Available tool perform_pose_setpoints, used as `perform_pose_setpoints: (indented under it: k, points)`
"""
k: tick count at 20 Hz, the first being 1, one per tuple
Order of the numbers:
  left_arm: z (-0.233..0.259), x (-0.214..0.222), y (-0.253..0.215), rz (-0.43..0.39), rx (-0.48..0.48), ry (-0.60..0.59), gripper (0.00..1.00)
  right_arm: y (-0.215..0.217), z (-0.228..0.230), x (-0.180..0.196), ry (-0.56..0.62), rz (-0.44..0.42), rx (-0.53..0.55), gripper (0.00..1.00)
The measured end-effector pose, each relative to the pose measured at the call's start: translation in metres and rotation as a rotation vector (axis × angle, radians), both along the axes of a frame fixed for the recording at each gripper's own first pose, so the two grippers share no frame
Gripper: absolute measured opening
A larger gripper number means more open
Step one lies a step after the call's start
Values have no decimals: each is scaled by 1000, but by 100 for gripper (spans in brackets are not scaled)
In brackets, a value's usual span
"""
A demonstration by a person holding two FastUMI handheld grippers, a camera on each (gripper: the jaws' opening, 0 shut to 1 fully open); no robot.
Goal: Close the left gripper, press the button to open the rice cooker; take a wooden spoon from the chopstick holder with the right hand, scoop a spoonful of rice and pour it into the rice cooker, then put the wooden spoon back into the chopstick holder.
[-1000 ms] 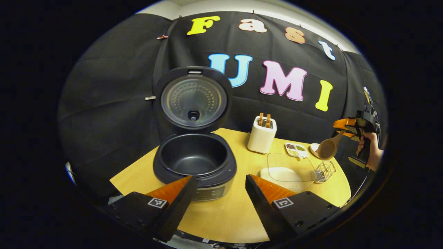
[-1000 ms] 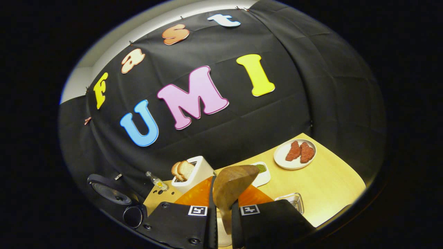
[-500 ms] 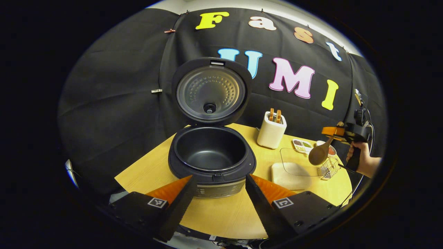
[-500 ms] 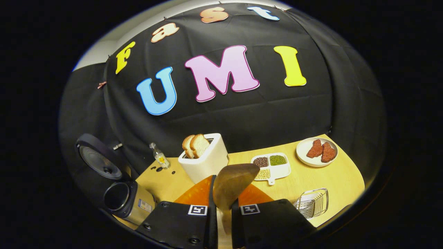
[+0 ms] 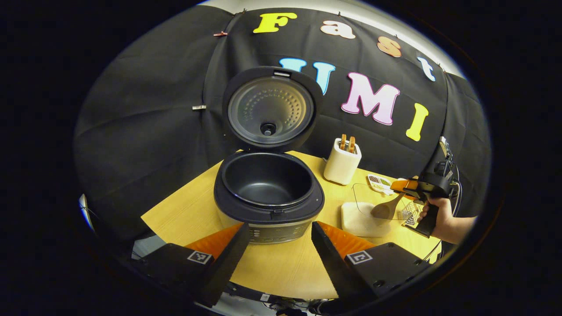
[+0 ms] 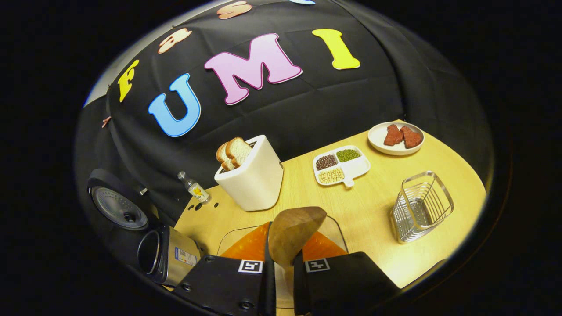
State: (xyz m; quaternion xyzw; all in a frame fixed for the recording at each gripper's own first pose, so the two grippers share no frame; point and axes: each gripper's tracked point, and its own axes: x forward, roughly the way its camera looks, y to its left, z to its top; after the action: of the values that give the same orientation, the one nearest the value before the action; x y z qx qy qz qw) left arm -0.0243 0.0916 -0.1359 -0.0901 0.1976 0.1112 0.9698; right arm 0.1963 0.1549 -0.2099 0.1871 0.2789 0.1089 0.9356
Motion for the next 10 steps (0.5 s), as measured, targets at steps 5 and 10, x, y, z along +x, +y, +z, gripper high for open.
perform_pose_setpoints:
  k: [5,10]
  points:
    - [-4,-14,4,5,-2,3,96,42,-6,-9,48,29,61,20]
    - [-8,-21,14,10,4,15,96,69,-7,-5,92,4,131,20]
